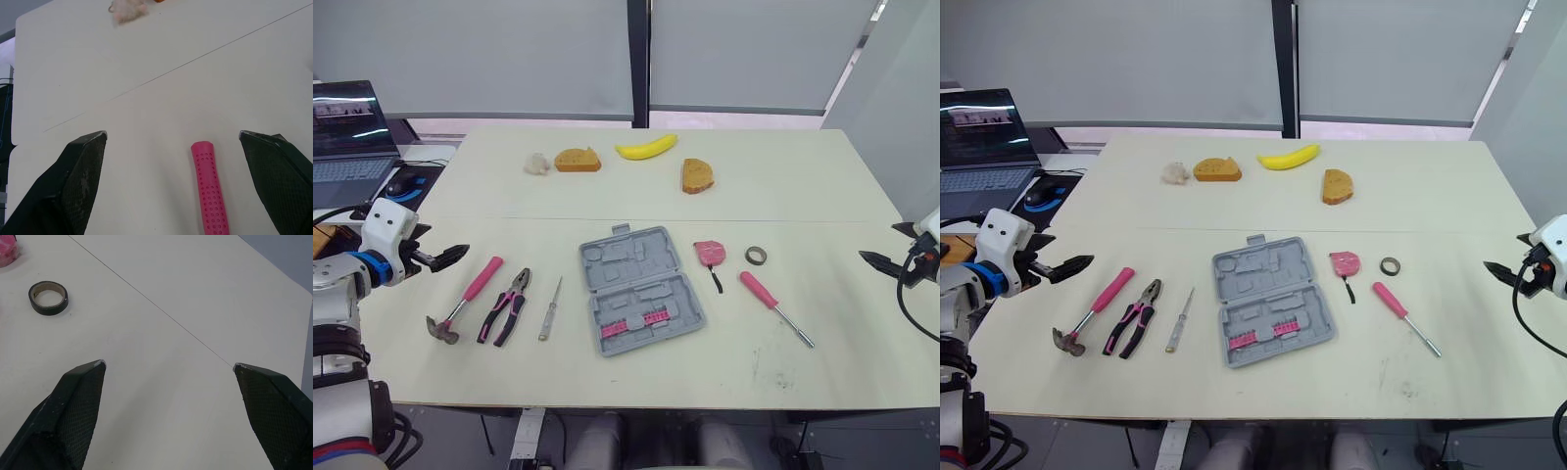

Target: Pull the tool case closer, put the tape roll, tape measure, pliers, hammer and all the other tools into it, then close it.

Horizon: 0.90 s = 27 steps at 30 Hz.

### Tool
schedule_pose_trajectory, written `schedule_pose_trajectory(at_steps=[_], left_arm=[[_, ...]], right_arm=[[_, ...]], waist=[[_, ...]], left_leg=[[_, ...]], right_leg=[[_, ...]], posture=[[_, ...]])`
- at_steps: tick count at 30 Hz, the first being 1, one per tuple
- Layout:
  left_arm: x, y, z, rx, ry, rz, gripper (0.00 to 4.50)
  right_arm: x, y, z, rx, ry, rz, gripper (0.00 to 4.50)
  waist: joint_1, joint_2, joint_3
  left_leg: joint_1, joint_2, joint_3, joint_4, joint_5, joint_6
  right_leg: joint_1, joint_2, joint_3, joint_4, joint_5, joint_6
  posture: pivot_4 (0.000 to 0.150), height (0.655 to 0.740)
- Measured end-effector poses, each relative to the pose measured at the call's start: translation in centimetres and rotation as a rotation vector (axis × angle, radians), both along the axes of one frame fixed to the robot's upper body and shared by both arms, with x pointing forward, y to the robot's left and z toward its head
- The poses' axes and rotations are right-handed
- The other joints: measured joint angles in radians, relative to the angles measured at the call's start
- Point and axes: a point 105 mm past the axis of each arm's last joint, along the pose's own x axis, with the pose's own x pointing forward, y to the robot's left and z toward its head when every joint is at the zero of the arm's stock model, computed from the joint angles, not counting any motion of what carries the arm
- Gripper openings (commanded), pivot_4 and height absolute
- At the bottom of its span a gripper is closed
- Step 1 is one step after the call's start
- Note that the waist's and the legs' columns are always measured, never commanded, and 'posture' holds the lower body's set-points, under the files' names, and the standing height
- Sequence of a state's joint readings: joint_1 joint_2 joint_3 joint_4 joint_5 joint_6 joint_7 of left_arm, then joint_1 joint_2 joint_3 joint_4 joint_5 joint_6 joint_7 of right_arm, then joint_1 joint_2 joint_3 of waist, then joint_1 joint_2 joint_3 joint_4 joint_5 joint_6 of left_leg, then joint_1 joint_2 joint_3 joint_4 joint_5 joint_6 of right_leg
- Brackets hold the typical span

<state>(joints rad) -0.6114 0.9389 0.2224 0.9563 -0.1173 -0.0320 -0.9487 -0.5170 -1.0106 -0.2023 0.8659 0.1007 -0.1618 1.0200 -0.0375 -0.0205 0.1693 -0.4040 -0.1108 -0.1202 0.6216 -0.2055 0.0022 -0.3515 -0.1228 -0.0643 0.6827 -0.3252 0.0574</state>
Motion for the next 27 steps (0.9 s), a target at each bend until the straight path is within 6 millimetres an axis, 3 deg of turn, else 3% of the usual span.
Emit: schedule_pose_trajectory(at_steps=[27], left_arm=[[0.0, 0.1, 0.3, -0.064, -0.016, -0.001, 4.50]], right_arm=[[0.0, -0.4, -1.1, -0.046, 0.026, -0.024, 4.44]], waist=[[-0.003, 0.000, 0.000]], left_leg=[[0.000, 0.000, 0.001, 0.000, 0.000, 0.000]], right_leg=[[0.000, 0.000, 0.001, 0.000, 0.000, 0.000]], posture=[[0.150, 0.7400]])
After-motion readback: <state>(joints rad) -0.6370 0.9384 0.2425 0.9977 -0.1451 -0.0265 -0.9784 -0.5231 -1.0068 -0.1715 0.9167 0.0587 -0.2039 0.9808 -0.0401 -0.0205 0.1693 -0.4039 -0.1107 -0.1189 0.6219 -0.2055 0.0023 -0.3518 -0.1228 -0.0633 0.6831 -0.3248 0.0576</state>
